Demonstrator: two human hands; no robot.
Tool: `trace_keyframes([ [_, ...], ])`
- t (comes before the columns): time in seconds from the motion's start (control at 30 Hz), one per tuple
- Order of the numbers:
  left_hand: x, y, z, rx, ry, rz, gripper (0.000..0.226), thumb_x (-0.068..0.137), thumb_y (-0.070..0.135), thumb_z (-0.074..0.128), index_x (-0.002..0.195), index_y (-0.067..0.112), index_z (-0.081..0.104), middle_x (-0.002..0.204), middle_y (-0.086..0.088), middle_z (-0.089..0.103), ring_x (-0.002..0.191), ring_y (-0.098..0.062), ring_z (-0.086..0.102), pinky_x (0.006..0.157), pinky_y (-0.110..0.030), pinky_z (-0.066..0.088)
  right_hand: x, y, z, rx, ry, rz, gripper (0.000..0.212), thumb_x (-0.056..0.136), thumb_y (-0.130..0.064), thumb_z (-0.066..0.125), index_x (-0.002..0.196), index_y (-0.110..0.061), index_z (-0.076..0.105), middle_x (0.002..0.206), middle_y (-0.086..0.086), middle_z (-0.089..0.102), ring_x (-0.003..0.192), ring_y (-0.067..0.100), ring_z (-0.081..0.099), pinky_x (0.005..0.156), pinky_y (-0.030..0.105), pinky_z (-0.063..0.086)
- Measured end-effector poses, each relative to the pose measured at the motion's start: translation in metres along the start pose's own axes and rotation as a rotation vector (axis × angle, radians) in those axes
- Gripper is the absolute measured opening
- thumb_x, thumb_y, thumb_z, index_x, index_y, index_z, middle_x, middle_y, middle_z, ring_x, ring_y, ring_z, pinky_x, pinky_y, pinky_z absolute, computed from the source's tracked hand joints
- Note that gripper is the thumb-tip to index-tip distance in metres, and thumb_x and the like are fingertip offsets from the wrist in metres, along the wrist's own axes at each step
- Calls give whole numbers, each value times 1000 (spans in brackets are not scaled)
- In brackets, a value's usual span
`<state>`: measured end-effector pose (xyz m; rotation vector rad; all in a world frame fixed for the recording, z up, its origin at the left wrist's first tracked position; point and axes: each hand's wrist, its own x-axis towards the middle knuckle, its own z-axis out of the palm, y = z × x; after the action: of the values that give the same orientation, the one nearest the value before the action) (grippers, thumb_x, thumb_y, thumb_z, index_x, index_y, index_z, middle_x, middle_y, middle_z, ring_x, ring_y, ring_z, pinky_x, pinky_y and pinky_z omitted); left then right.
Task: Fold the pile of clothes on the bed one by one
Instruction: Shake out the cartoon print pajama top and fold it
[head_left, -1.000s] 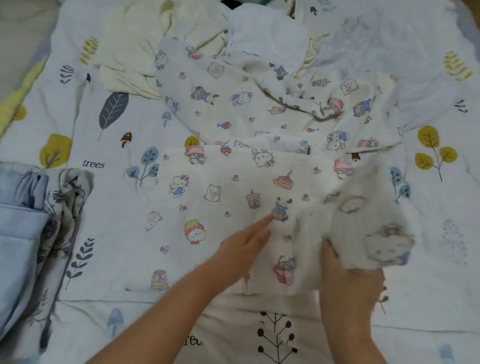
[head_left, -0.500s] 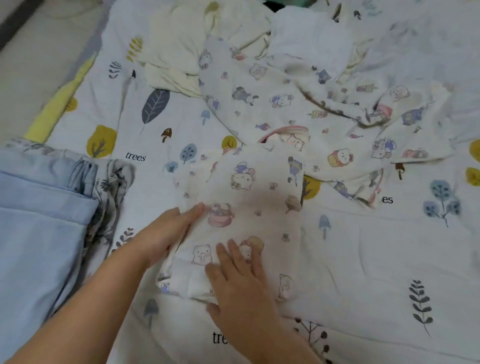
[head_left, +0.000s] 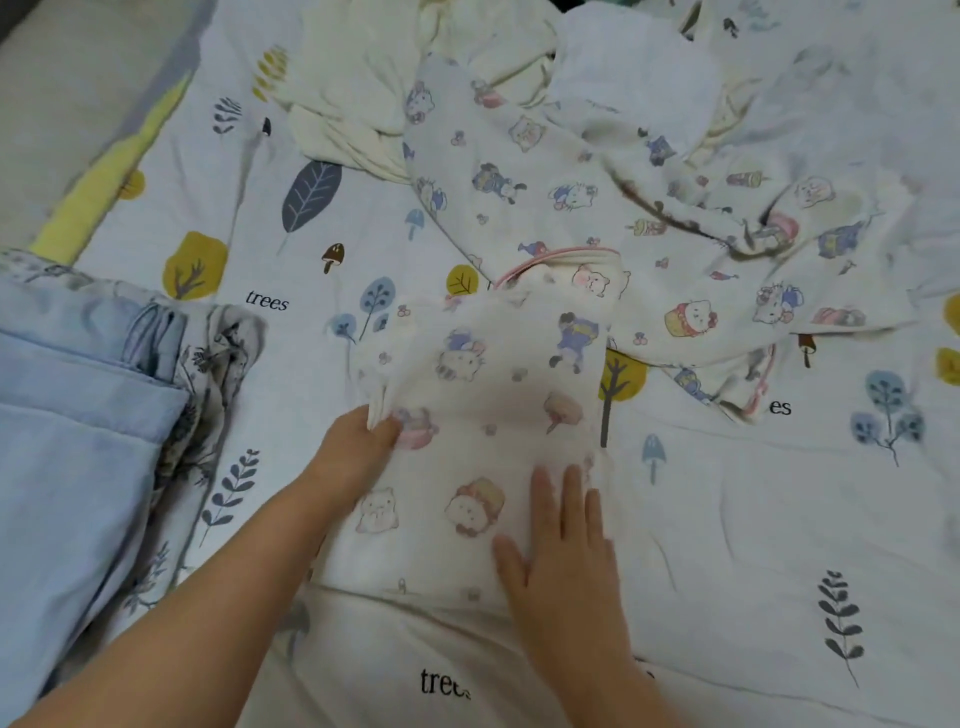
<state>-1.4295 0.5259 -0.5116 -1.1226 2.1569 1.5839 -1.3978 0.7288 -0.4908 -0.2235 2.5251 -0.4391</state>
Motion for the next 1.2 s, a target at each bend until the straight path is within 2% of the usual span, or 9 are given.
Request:
trace_keyframes([
  [0.17, 17, 23, 7, 31, 136, 49, 51, 77, 34, 72, 115, 7, 52, 109, -8, 64, 98, -27, 61, 88, -40, 51, 12, 1, -3, 209, 114, 59, 70, 89, -57, 35, 148, -33, 4, 156, -7, -14, 144, 16, -2, 115, 32, 12],
  [0.4, 41, 49, 1, -526, -306, 39, 27, 87, -5, 50, 101, 12, 65, 96, -14, 72, 78, -25, 71, 63, -31, 57, 29, -1, 14, 147, 110, 22, 86, 87, -66, 30, 137, -36, -32, 152, 1, -29, 142, 21, -19, 116, 32, 4],
  [0.53, 43, 17, 3, 379, 202, 11, 45, 85, 17, 61, 124, 2, 44, 122, -22, 53, 106, -37, 55, 84, -37, 42, 27, 2, 17, 8, 80, 47, 83, 87, -67, 28, 143, -35, -25, 152, 1, -29, 142, 21, -21, 117, 40, 6],
  [0.6, 31, 7, 12, 585, 435, 267, 66, 83, 30, 62, 136, 5, 33, 133, -23, 40, 118, -41, 43, 92, -46, 38, 32, -4, 16, 63, 167, 58, 79, 84, -68, 24, 147, -35, -11, 153, -2, -26, 140, 17, -20, 116, 41, 1],
  [0.67, 19, -7, 23, 699, 428, 453, 68, 87, 45, 49, 144, 17, 26, 147, -21, 26, 133, -39, 28, 102, -54, 29, 39, -7, 19, 97, 253, 46, 77, 83, -65, 19, 143, -38, -22, 149, -6, -35, 137, 12, -30, 114, 42, -7],
  [0.87, 18, -39, 31, 821, 109, 287, 67, 93, 54, 26, 146, 33, -10, 158, -4, -9, 145, -29, -5, 115, -51, 4, 48, 4, 38, -84, 137, 23, 69, 91, -61, 14, 131, -36, -36, 135, -1, -52, 123, 19, -48, 113, 50, -11],
  [1.03, 2, -24, 12, 641, 213, 172, 80, 81, 63, 49, 147, 30, 18, 140, -20, 31, 131, -36, 30, 105, -45, 31, 48, 12, 16, 246, 233, -13, 73, 92, -47, 41, 150, -29, 0, 157, 0, -13, 144, 18, 1, 113, 33, 13],
  [1.1, -4, -24, 1, 593, 127, 113, 79, 77, 66, 51, 143, 33, 25, 125, -13, 50, 117, -32, 47, 98, -43, 42, 50, 19, 4, 406, 272, 82, 68, 92, -41, 46, 149, -30, 10, 153, 2, 13, 130, 21, 34, 100, 33, 34],
  [1.2, -9, -23, -7, 383, -50, 150, 77, 79, 55, 61, 144, 33, 25, 128, 3, 57, 118, -18, 53, 99, -40, 43, 55, 20, -4, 491, 102, 167, 72, 91, -46, 47, 149, -34, 6, 143, 3, 35, 122, 22, 45, 94, 35, 38],
])
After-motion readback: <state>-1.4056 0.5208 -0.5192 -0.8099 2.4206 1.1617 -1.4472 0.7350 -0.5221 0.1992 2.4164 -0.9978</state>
